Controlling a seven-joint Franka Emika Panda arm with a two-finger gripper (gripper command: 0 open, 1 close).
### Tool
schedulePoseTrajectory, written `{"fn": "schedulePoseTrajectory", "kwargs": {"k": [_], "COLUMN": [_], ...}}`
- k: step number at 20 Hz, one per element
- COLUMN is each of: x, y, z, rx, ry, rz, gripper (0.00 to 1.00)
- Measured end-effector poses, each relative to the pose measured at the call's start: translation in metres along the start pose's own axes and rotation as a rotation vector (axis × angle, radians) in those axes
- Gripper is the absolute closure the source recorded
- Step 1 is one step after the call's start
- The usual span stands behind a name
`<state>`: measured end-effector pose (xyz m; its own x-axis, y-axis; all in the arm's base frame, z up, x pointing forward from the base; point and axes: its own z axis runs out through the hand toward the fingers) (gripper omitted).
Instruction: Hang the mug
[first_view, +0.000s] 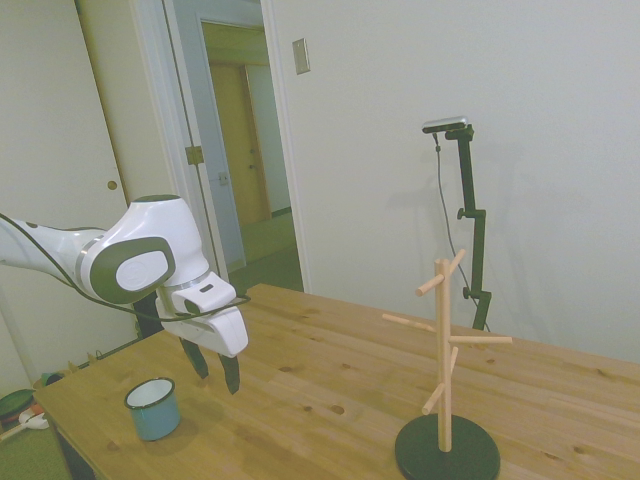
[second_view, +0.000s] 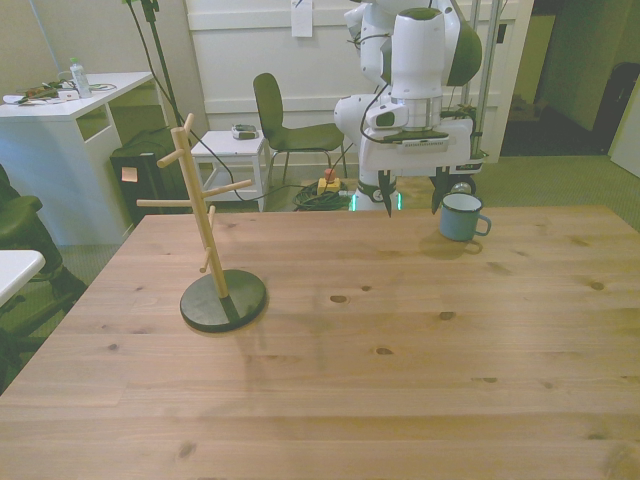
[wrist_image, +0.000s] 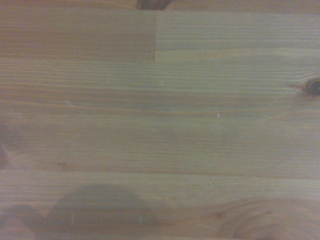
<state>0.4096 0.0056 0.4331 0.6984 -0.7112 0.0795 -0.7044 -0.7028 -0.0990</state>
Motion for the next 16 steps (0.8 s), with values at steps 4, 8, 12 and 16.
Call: {"fn": "schedulePoseTrajectory", "kwargs": {"k": [4, 8, 12, 16], "x": [0.003, 0.002, -0.024, -0.07], "y": [-0.001, -0.021, -0.061, -0.097], "z": [-0.003, -0.027, -0.046, -0.043], "rx": [0.01, 0.032, 0.003, -0.044], "ry": [0.009, 0.051, 0.1, 0.122], "rz": [0.003, -0.028, -0.122, -0.2], "gripper": [0.0, 0.0, 0.0, 0.0]}}
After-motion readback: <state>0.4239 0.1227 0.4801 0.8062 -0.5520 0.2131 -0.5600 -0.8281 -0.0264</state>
